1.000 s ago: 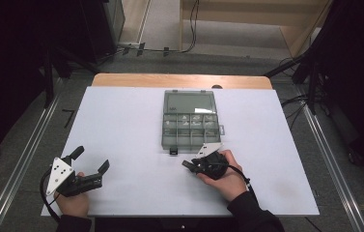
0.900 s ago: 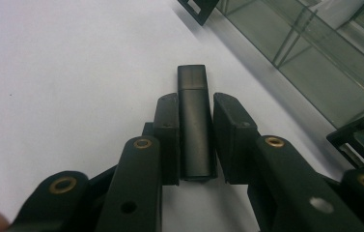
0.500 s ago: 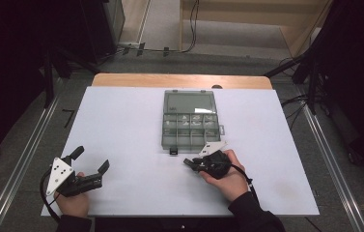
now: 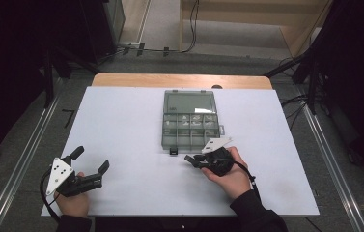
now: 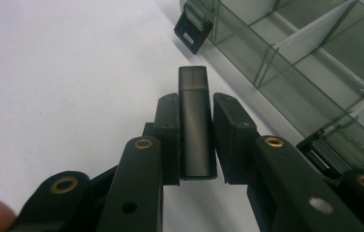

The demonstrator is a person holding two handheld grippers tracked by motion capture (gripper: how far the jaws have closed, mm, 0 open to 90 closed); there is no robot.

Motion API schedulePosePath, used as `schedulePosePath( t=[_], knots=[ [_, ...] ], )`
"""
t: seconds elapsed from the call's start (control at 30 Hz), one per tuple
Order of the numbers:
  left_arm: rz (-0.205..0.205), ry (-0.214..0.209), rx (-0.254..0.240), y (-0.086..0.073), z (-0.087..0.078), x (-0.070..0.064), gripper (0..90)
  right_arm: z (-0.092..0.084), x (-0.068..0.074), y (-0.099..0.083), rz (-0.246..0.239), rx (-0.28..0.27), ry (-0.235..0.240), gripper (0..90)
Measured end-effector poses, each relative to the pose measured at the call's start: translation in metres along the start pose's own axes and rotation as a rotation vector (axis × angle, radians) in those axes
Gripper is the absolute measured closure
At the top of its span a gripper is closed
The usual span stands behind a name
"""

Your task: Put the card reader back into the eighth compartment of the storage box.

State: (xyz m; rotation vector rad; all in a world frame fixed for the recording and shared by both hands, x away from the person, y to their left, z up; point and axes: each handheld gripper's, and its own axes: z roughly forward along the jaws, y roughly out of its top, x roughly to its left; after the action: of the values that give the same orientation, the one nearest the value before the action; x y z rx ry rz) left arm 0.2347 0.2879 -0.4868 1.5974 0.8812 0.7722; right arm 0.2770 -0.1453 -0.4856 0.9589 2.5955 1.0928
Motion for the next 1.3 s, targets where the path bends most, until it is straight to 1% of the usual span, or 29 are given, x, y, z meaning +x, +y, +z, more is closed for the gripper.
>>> schedulePosePath(
  t=[0.53,0.73,1.17,1.3],
  knots=[
    [-0.001,0.000,0.000,0.000,0.000,0.000,2.3,-0.013,-0.006,0.008,0.007,-0.018,-0.003,70.9],
    [0.000,-0.001,0.000,0.000,0.000,0.000,2.3,-0.018,-0.008,0.012,0.000,-0.024,-0.006,70.9],
    [-0.003,-0.003,-0.003,0.000,0.000,0.001,2.3,-0.025,-0.014,0.012,0.021,-0.045,-0.016,70.9],
    [-0.001,-0.004,-0.001,0.000,0.000,0.000,2.3,-0.028,-0.016,0.012,0.021,-0.049,-0.019,70.9]
  ],
)
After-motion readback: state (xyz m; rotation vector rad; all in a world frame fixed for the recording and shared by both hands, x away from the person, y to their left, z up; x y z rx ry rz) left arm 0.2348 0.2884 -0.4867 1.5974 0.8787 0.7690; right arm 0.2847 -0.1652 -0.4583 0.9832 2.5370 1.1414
